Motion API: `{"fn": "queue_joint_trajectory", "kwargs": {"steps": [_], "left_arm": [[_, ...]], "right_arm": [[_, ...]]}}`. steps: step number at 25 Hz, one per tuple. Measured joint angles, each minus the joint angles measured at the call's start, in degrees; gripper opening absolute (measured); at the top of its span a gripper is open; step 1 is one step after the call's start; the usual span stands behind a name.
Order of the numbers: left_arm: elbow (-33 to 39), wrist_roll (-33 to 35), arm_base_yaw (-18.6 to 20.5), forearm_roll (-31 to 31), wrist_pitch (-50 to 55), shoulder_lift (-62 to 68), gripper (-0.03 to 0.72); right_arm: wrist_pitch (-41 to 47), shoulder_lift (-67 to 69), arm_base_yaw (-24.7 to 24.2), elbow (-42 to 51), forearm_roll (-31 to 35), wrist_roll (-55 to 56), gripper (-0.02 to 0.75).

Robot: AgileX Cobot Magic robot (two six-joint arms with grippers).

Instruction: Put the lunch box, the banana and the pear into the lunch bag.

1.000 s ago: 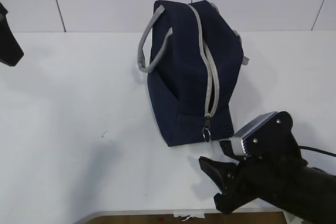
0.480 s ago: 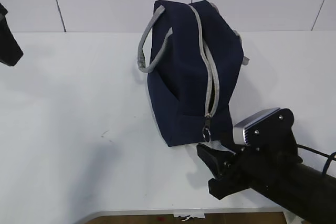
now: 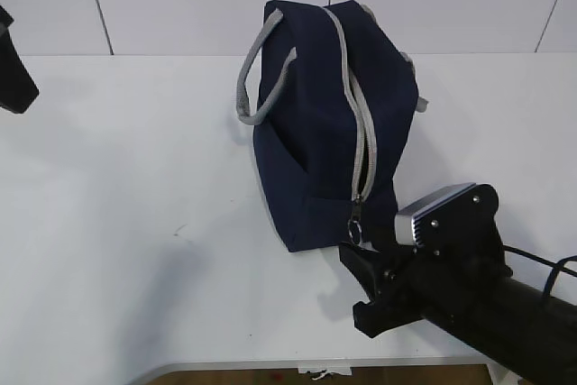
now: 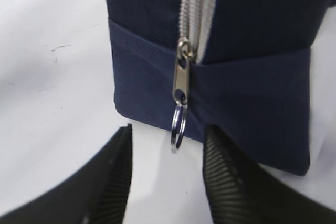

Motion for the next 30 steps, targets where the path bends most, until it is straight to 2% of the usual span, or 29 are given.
{"fn": "queue_joint_trajectory", "kwargs": {"steps": [5, 20, 30], "left_arm": [[0.00, 0.00, 0.00, 0.00, 0.00, 0.00, 0.323], [0.00, 0.00, 0.00, -1.39, 0.00, 0.00, 0.312], [0.00, 0.00, 0.00, -1.39, 0.00, 0.00, 0.308]], "right_arm": [[-0.13, 0.00, 0.00, 0.00, 0.13, 0.00, 0.265], [-0.13, 2.04, 0.00, -1.84, 0.26, 0.00, 0.251], [-0.13, 2.04, 0.00, -1.84, 2.62, 0.00, 0.151]]}}
